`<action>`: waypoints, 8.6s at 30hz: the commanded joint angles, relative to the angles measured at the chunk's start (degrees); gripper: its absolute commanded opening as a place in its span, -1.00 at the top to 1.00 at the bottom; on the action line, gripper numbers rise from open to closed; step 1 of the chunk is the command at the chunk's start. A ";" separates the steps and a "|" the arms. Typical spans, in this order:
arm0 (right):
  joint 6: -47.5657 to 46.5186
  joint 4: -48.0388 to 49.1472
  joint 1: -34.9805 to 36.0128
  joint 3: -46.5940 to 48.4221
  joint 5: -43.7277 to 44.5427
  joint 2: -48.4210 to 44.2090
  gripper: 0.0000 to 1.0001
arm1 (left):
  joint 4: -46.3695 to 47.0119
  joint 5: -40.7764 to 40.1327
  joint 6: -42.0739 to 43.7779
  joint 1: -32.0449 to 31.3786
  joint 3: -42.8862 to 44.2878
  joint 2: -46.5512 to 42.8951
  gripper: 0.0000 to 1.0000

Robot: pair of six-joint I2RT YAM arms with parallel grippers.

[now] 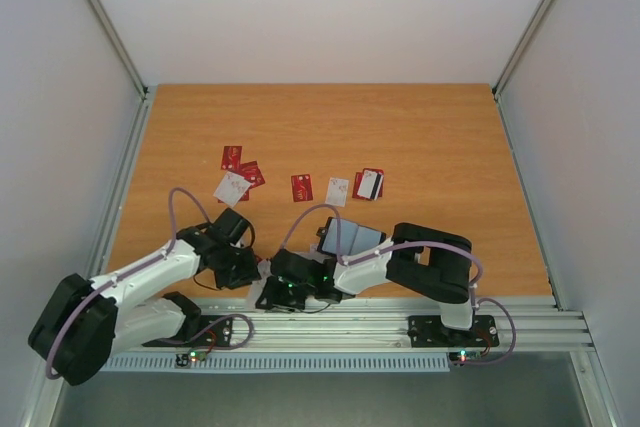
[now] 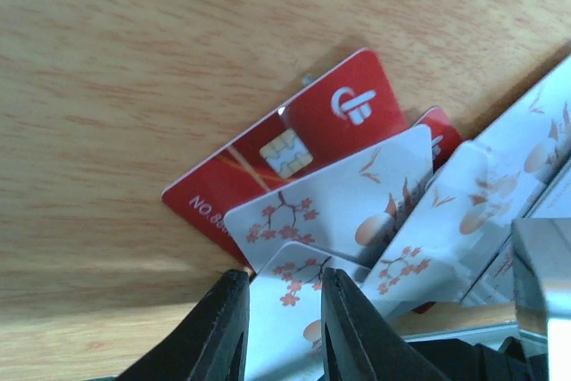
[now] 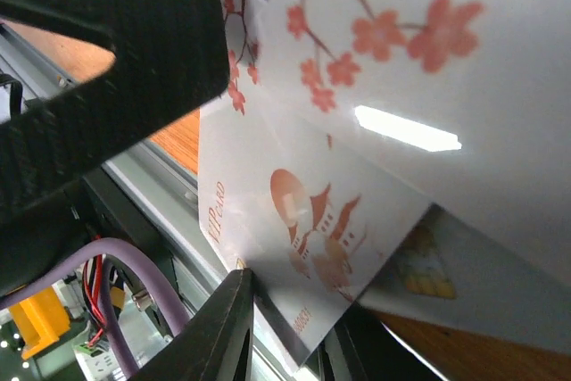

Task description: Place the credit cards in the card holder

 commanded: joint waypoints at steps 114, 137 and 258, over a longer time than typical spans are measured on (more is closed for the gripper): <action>-15.65 -20.10 -50.07 12.31 -38.40 -37.30 0.43 | 72.91 36.54 -26.16 8.92 28.41 14.50 0.99; -21.81 -36.47 -50.14 13.23 -29.88 -40.86 0.98 | 58.65 37.93 -18.09 8.93 29.57 14.27 0.23; -52.11 -47.43 -55.01 -8.47 -20.76 -27.55 0.98 | -13.92 2.13 40.17 -6.17 56.68 49.94 0.44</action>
